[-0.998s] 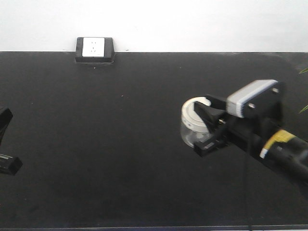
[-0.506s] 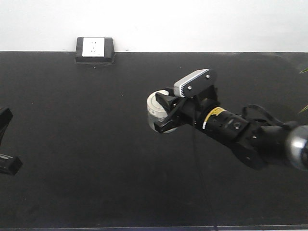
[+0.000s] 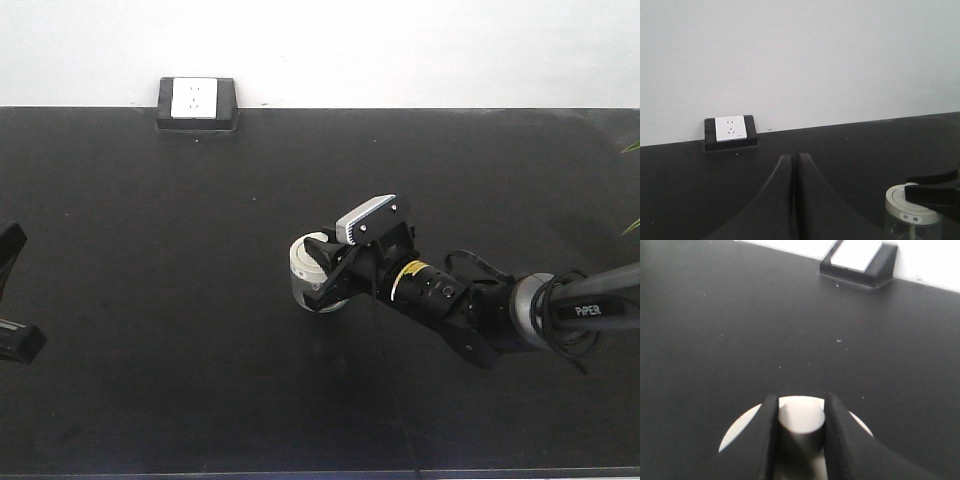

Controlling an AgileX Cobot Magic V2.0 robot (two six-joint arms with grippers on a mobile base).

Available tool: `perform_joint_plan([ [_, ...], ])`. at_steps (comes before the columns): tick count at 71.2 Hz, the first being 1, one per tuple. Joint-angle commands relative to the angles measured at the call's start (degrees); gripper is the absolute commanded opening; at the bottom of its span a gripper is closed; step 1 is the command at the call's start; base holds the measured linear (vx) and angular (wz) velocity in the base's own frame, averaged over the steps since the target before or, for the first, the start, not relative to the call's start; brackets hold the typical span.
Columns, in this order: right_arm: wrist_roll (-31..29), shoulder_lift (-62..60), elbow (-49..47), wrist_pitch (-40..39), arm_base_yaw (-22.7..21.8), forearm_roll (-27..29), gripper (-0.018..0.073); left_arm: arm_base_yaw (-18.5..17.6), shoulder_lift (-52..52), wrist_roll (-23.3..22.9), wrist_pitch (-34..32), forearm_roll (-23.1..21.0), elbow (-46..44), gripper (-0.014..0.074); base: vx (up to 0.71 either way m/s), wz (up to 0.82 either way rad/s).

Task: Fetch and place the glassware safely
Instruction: 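Extend the right arm forward over the bench carrying the jar, then lower the jar onto the bench top and open the right gripper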

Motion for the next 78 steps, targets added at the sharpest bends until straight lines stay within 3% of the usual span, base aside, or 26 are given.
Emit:
perform_joint_plan([
  [1, -0.91, -2.43, -1.68, -6.53, 0.00, 0.61, -0.0001, -0.36, -0.50, -0.46, -4.21, -1.38, -1.57, -0.0007, 0.00, 0.00],
  [22, -1.04, -1.25, -1.68, -6.56, -0.07, 0.61, 0.0004, -0.36, -0.50, -0.46, -4.21, -1.38, -1.57, -0.0007, 0.00, 0.00],
  [36, -0.98, -1.25, -1.68, -6.69, -0.07, 0.61, 0.0069, -0.36, -0.50, -0.46, -4.21, -1.38, -1.57, -0.0007, 0.00, 0.00],
  [45, -0.80, -1.25, -1.68, -6.80, -0.07, 0.61, 0.0179, -0.36, -0.50, -0.46, -4.21, -1.38, -1.57, -0.0007, 0.00, 0.00],
  [66, -0.33, -2.09, -1.54, -8.43, -0.07, 0.61, 0.0572, -0.36, -0.50, -0.46, -4.21, -1.38, -1.57, -0.0007, 0.00, 0.00],
  [78, -0.25, -3.70, -1.54, -7.69, -0.07, 0.61, 0.0673, -0.36, -0.50, -0.46, -4.21, -1.38, -1.57, -0.0007, 0.00, 0.00],
])
